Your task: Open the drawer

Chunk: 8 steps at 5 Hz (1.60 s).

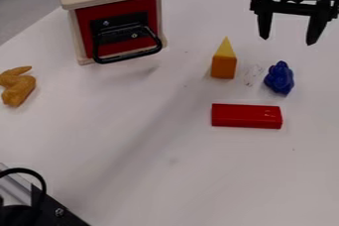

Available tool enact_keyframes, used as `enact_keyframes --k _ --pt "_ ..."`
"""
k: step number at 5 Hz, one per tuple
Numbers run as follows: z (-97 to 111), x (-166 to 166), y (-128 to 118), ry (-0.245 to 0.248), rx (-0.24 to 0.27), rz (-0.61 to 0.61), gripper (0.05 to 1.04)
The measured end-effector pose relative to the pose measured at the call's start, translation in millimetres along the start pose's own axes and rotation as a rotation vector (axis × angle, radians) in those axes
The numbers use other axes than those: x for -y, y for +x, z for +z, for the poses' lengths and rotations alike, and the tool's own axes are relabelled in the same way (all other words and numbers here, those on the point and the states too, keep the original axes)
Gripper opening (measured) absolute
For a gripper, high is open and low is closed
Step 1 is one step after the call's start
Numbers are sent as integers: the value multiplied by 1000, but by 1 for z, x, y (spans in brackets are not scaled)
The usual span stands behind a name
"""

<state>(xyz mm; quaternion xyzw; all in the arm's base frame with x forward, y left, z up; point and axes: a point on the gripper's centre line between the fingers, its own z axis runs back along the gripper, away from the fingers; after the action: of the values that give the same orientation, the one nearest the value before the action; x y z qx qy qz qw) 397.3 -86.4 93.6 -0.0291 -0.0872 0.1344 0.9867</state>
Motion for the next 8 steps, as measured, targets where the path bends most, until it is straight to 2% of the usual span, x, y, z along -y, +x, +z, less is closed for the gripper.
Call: enact_keyframes --k 1,2,3,4,5,6,7,8 --pt "-16 -4 -7 23 -43 0 999" --pt "-26 -21 -17 93 -78 -48 999" --pt "-27 -35 -19 164 -102 -186 999" --pt "-23 -58 -33 229 -133 -343 1000" --pt "-7 -84 -48 252 -156 -498 999" --pt "3 -105 -64 295 -153 -609 999" --pt "17 -134 -78 344 -162 -679 999" --pt "14 -163 -90 371 -200 -679 999"
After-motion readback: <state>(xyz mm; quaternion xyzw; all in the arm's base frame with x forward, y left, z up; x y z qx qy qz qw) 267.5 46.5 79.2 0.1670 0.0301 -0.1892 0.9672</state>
